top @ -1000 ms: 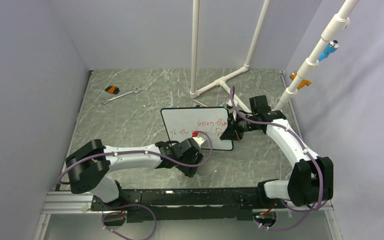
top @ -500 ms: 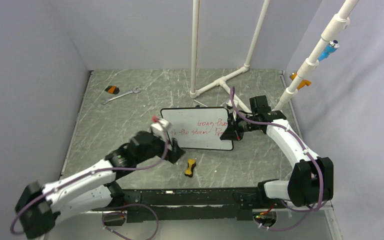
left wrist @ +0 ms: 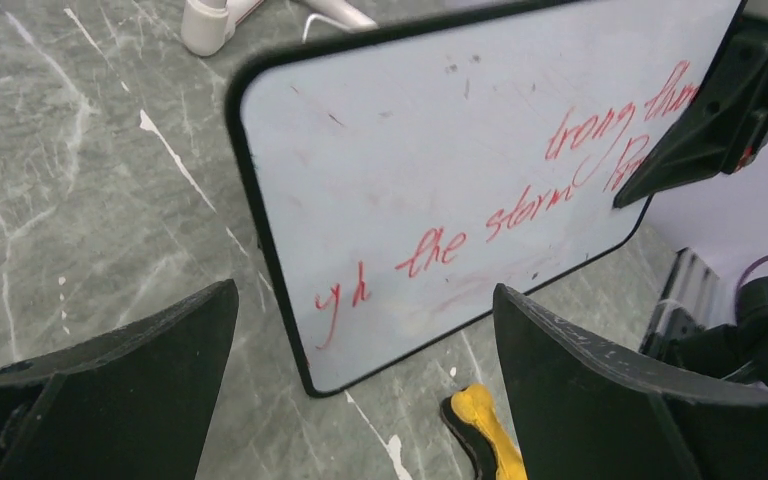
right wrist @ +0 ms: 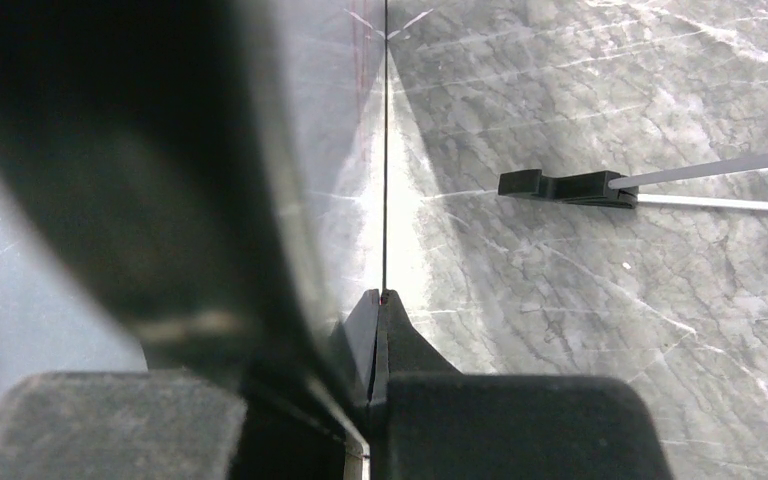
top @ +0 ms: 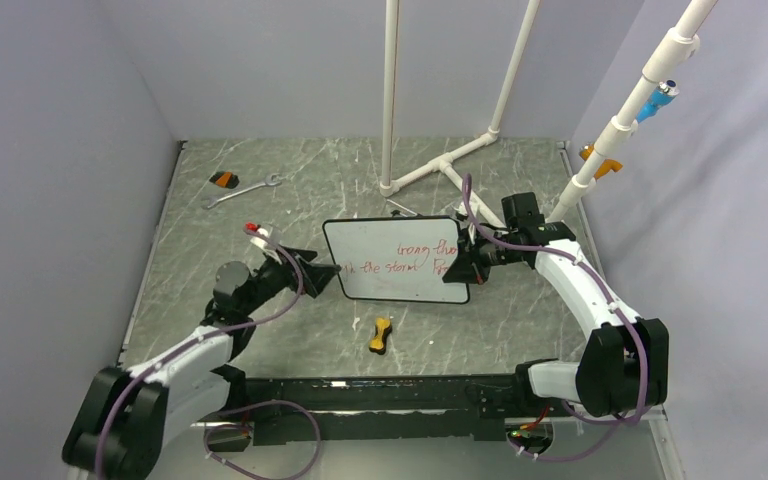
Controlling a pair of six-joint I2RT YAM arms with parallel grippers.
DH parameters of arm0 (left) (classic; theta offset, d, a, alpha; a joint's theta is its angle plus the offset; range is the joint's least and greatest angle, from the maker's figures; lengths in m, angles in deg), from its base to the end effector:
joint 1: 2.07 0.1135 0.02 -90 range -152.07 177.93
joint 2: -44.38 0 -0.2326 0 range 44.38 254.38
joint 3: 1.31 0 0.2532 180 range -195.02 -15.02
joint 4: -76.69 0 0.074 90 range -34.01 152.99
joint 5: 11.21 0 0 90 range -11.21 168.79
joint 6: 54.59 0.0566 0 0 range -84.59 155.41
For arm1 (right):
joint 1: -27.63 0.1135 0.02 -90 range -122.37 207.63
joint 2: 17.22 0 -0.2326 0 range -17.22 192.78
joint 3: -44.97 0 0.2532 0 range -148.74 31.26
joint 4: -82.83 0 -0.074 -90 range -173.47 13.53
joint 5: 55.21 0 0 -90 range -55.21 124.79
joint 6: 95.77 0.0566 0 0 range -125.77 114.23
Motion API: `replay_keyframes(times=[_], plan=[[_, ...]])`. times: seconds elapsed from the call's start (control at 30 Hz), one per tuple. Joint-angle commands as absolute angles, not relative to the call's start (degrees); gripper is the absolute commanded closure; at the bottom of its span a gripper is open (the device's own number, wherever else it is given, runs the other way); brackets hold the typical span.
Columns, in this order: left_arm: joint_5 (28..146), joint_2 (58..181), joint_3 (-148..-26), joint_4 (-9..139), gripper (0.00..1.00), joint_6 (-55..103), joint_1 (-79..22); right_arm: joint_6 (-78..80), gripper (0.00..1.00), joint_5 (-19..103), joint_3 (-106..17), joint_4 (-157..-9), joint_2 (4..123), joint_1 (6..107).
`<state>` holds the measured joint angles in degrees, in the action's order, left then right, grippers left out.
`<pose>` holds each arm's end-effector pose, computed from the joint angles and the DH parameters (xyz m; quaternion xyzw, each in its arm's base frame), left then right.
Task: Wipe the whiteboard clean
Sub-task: Place the whiteboard eraser at the center of the board, then adjust the whiteboard.
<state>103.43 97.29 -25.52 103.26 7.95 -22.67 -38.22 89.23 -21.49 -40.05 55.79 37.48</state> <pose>0.2044 -0.1020 0.1728 0.1057 0.7111 -0.4164 0.5565 0.2394 0.0883 0.2112 -0.4096 0.7700 0.3971 0.2859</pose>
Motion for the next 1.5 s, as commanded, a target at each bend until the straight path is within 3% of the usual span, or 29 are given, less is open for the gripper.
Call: replay_keyframes(times=[0.0, 0.17, 0.27, 0.77, 0.83, 1.0, 1.33, 1.47], plan=[[118.5, 107.2, -25.2, 128.3, 0.01, -0.9, -15.8, -41.2, 1.0, 91.9, -21.9, -37.3, 54.7, 37.3], [130.7, 129.5, -28.0, 157.7, 0.01, -17.3, -11.2, -41.5, 1.0, 94.7, -21.9, -36.2, 54.6, 37.3], [134.1, 135.2, -31.0, 158.6, 0.01, -19.2, -10.8, -41.5, 1.0, 95.6, -22.2, -35.9, 54.7, 37.3], [136.7, 135.7, -33.3, 158.6, 0.01, -15.7, -16.4, -41.2, 1.0, 100.0, -23.4, -34.9, 57.0, 37.4], [137.2, 134.8, -33.6, 158.6, 0.08, -15.6, -16.7, -40.8, 1.0, 100.3, -23.5, -35.1, 57.1, 37.4], [138.9, 133.4, -34.2, 158.5, 0.35, -17.5, -16.7, -39.8, 1.0, 101.4, -23.9, -35.3, 57.0, 36.7], [140.8, 127.4, -35.0, 158.6, 0.67, -20.4, -19.2, -38.5, 1.0, 105.9, -24.1, -35.2, 55.2, 32.4], [140.8, 123.2, -35.2, 158.6, 0.88, -22.3, -19.8, -37.1, 1.0, 106.6, -24.0, -36.0, 54.4, 30.9]])
